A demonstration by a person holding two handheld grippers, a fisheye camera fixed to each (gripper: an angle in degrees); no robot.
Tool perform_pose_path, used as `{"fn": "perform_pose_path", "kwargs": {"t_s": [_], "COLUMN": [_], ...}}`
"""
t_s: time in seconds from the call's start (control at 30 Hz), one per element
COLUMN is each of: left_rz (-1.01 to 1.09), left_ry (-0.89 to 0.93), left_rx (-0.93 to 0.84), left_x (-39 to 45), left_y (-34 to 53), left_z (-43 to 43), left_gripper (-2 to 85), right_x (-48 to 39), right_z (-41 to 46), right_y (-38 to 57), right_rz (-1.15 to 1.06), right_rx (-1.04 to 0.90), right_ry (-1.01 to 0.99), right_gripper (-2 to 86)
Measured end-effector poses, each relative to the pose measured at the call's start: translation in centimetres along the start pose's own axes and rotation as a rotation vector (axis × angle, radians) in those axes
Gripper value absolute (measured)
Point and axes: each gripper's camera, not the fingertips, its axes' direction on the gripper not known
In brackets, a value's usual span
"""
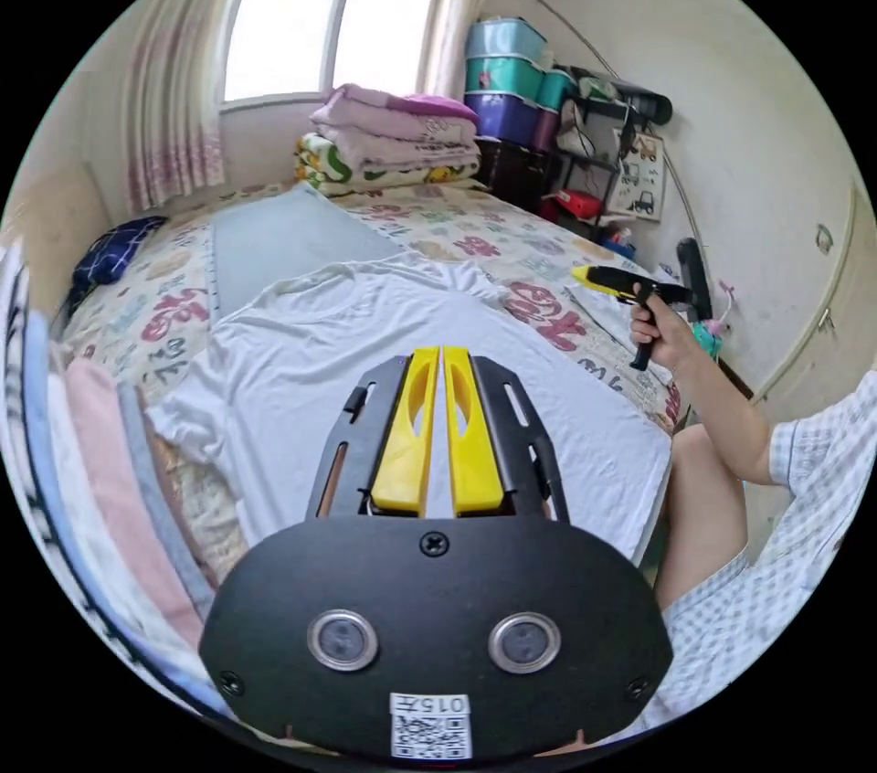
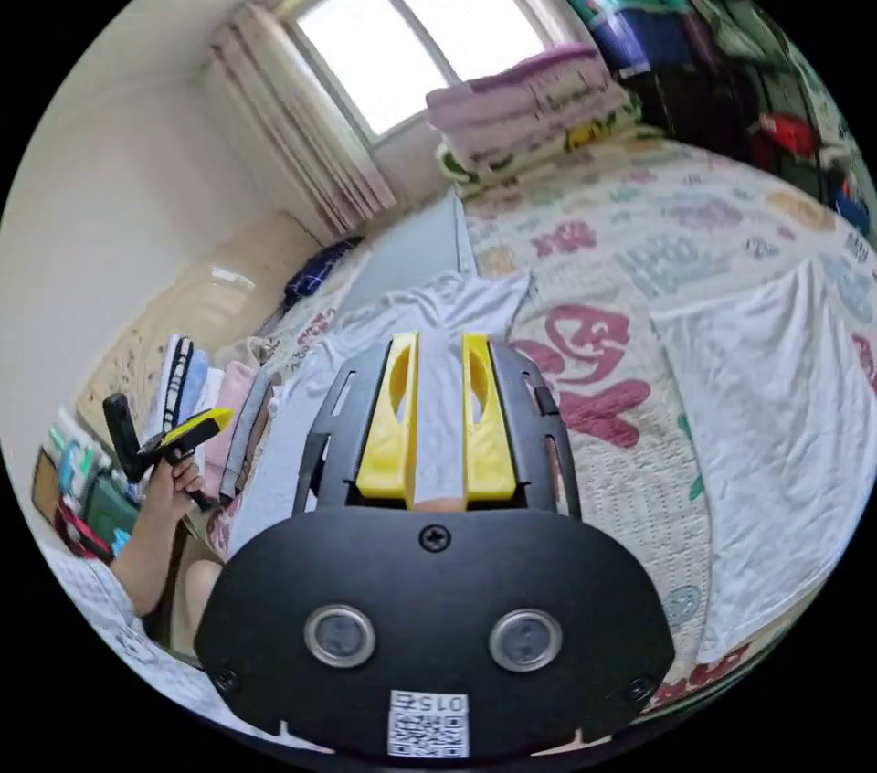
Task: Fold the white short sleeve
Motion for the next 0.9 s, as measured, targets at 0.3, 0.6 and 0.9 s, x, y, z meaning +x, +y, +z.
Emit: {"fn": "perform_pose_path", "kwargs": {"t_s": [0.3, 0.6, 0.9], "left_rz": [0.037, -0.049, -0.133], "left_ry": [0.099, 0.112, 0.094], "left_rx": [-0.285, -0.380, -0.392], "left_x": [1.2, 3.9, 0.9], "left_y": [-21.2, -32.6, -34.2], "left_z": [21.0, 39.0, 44.0], "left_gripper": [2.6, 7.9, 3.2], "right_x": [19.7, 24.0, 28.3], "right_z": [11.6, 13.1, 14.5], "right_y": [-4.9, -7.0, -6.5], "right_rz": [0.364, 0.214, 0.172], "right_rx": [-0.053, -0.076, -0.077], "right_ry": [-0.315, -0.389, -0.434], "right_gripper": [6.3, 6.8, -0.2]}}
